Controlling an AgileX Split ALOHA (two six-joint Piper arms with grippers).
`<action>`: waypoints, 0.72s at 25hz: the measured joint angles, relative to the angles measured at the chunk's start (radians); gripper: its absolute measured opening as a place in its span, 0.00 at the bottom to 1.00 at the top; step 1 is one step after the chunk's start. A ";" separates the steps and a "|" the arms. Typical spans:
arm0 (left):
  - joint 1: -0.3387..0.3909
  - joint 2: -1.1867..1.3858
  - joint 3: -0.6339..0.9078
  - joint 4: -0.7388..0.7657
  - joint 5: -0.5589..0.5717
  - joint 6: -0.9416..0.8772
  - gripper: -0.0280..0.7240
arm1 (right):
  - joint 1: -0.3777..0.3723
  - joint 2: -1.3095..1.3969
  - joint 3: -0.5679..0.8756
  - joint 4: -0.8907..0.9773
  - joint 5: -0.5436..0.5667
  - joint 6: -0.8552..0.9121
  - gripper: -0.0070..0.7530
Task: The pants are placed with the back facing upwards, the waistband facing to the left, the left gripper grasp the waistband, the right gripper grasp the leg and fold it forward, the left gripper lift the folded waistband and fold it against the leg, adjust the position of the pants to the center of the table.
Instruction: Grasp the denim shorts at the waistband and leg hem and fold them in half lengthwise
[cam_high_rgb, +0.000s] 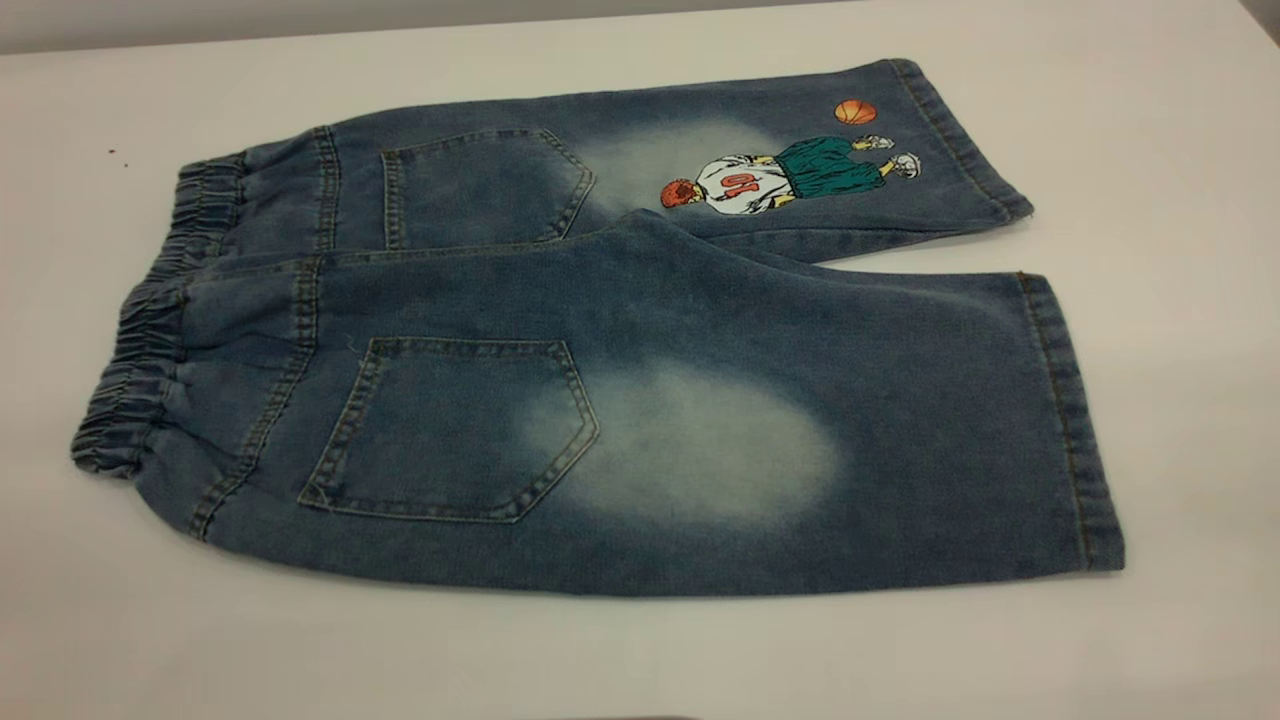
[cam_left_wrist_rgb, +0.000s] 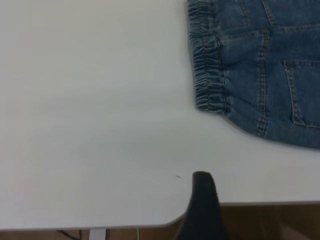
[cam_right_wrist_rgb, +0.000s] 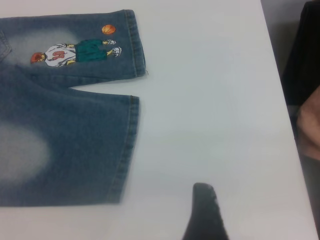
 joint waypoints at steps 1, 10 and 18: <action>0.000 0.000 0.000 0.000 0.000 0.000 0.72 | 0.000 0.000 0.000 0.000 0.000 0.000 0.58; 0.000 0.000 0.000 0.000 0.000 0.000 0.72 | 0.000 0.000 0.000 0.000 0.000 0.000 0.58; 0.000 0.000 0.000 0.000 0.000 0.000 0.72 | 0.000 0.000 0.000 0.018 0.000 0.000 0.58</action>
